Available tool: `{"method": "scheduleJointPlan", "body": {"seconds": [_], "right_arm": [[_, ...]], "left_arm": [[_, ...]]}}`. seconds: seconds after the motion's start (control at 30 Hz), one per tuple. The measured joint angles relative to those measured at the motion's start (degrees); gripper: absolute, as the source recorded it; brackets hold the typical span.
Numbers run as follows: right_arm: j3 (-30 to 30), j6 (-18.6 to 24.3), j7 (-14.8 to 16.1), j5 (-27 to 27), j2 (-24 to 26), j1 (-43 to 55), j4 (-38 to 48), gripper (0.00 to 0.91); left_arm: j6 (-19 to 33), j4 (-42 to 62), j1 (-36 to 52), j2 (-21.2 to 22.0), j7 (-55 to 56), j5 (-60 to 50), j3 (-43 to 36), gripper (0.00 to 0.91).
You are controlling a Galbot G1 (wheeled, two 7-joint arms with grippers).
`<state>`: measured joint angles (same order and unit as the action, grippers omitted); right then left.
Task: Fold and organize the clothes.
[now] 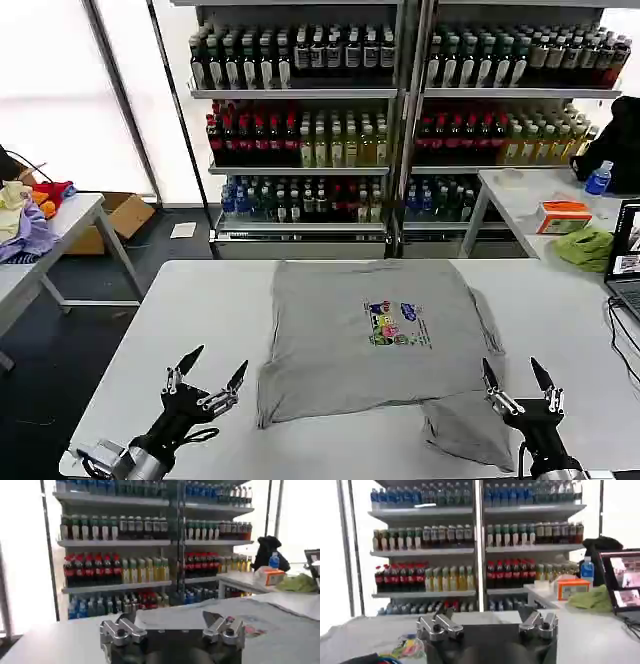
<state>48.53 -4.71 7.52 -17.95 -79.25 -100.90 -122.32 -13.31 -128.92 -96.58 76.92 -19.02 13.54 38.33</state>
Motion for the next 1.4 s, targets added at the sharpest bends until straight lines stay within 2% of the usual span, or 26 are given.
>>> {"method": "scheduleJointPlan", "body": {"seconds": [0.27, 0.43, 0.63, 0.9, 0.93, 0.97, 1.13, 1.4], "right_arm": [[0.7, -8.4, -4.2, 0.4, 0.1, -3.9, -2.5, 0.907], [0.3, -12.1, -6.2, -1.9, -0.1, -5.5, -4.1, 0.907], [-0.4, -15.3, -8.3, -5.2, -0.8, -6.4, -5.2, 0.907], [-0.4, -17.8, -9.8, -7.9, -0.5, -7.3, -5.7, 0.907], [-0.5, -18.1, -10.0, -8.1, -0.5, -7.3, -5.7, 0.705], [-0.6, -18.3, -10.2, -8.3, -0.5, -7.3, -5.7, 0.212], [-1.6, -19.4, -10.7, -8.7, -0.7, -7.3, -5.7, 0.0], [-3.8, -19.7, -10.1, -6.9, -1.2, -7.1, -5.0, 0.0]], "left_arm": [[-2.4, 0.3, -1.2, -2.0, 3.0, -2.8, -4.1, 0.907], [-5.8, -0.3, -1.0, -3.1, 5.6, -3.5, -5.9, 0.907], [-9.7, -0.1, -0.8, -4.6, 7.9, -3.6, -7.9, 0.907], [-14.1, 0.2, -0.6, -4.4, 10.7, -3.7, -10.6, 0.907], [-14.5, 0.2, -0.6, -4.4, 11.0, -3.7, -10.9, 0.907], [-15.0, 0.2, -0.5, -4.3, 11.3, -3.7, -11.2, 0.907], [-16.8, 0.8, 0.0, -3.8, 13.0, -3.9, -12.9, 0.907], [-18.0, 2.5, 1.2, -2.5, 15.4, -4.2, -14.6, 0.907]]}}
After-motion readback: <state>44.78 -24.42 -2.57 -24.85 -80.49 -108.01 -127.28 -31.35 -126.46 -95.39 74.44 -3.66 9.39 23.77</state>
